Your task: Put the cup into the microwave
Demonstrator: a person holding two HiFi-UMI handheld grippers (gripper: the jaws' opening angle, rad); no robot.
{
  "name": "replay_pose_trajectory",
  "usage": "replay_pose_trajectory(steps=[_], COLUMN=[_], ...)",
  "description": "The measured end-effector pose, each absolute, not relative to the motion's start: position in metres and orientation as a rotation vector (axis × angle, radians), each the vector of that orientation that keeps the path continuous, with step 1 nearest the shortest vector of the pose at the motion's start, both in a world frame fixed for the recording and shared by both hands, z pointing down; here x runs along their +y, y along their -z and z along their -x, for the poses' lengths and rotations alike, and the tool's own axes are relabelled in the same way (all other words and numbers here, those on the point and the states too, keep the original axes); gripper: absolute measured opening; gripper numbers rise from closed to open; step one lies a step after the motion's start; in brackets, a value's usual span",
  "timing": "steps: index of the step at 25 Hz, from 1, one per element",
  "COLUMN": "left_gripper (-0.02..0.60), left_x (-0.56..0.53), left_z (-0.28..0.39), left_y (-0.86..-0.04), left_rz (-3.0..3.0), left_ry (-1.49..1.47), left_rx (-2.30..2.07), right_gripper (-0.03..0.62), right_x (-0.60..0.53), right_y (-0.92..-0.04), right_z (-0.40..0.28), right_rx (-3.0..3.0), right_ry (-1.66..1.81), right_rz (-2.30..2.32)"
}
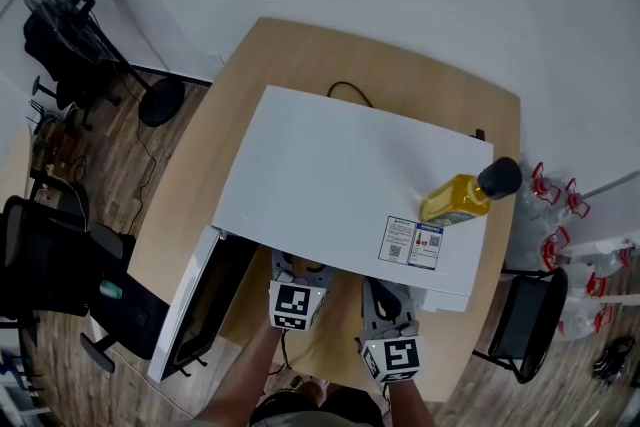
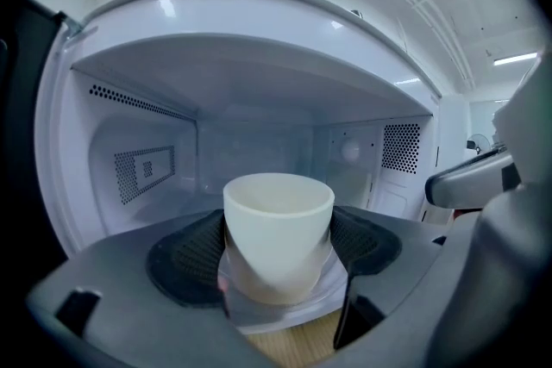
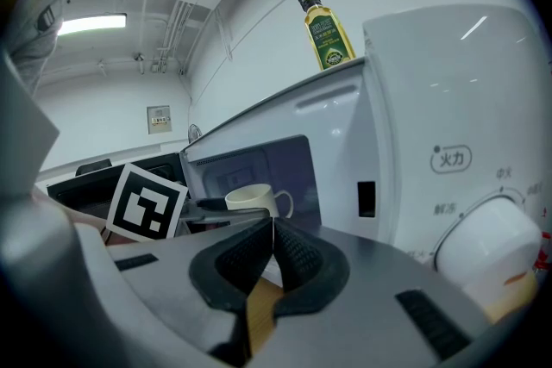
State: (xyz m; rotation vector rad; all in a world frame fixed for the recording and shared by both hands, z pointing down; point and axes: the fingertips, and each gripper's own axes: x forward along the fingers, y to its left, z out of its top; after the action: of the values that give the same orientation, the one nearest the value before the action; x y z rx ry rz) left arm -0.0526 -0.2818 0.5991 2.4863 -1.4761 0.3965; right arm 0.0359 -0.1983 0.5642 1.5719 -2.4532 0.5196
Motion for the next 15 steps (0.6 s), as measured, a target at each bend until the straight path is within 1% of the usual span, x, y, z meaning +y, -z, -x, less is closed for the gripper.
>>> replay_pose_trajectory(steps=[15], left_gripper=[0.388], left_x=[-0.295], left_z=[0.043], left_y=[-0.596], left_rz=[-2.509], left_ry=[-0.395], left_rx=[-1.452], right_gripper=[0.018], right_x=[-0.200], right_y=[-0.566], right_z=[-0.037], right_rx=[-2.446], right_ry=[-0.516], right_rz=[-1.578])
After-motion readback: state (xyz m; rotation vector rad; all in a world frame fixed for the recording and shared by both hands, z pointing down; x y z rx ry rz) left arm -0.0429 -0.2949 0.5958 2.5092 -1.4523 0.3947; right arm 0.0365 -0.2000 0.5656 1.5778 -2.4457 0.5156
